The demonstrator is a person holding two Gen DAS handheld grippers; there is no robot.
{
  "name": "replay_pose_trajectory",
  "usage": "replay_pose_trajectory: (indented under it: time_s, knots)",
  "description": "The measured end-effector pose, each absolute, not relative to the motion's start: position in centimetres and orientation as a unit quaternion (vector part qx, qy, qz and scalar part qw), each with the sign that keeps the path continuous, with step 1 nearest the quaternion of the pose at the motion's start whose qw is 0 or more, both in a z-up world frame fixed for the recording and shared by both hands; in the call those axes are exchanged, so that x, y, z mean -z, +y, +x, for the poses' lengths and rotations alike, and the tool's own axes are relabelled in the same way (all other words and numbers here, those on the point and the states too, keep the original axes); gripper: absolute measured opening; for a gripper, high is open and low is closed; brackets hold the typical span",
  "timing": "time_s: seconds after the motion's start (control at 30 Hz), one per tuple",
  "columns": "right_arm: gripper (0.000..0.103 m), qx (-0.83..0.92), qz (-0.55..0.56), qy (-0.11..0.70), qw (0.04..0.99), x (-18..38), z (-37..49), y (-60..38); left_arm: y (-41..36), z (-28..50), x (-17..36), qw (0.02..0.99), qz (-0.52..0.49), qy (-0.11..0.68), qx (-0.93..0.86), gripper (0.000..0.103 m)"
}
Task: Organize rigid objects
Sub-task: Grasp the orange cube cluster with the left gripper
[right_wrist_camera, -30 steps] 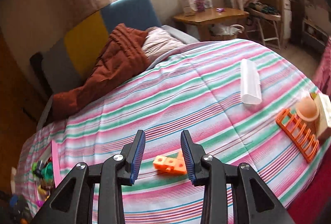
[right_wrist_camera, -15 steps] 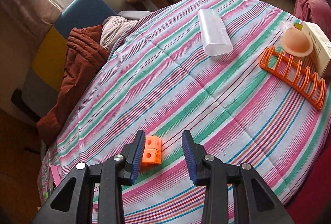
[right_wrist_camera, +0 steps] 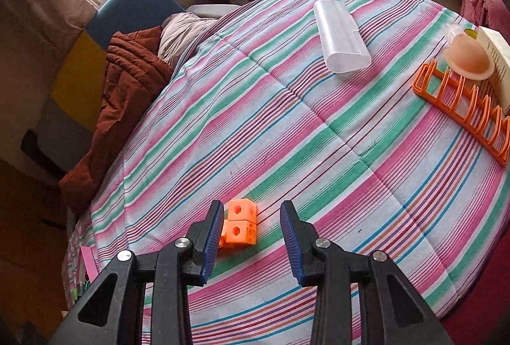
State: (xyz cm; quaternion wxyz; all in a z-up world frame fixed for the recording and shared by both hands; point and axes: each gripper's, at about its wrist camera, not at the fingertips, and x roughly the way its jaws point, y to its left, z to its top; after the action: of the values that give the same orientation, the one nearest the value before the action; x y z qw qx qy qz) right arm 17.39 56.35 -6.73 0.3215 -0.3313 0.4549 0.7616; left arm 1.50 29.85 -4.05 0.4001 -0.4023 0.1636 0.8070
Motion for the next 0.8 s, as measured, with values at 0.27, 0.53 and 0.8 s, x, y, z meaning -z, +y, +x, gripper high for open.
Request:
replay_pose_trajectory:
  time_s: [0.27,0.53,0.8]
  knots:
    - [0.037,-0.755,-0.313,0.475,0.325,6.6,18.1,56.8,33.8,0.2,5.1,0.434,-0.429,0.163,-0.775,0.098]
    - [0.038,-0.750,-0.268,0.499,0.343,5.8,19.9,57.6,40.1,2.0,5.9,0.500,-0.436,0.175,-0.727,0.098]
    - [0.038,-0.749,-0.246,0.511,0.341,5.5,20.3,58.1,46.0,4.5,7.6,0.514,-0.429,0.210,-0.713,0.098]
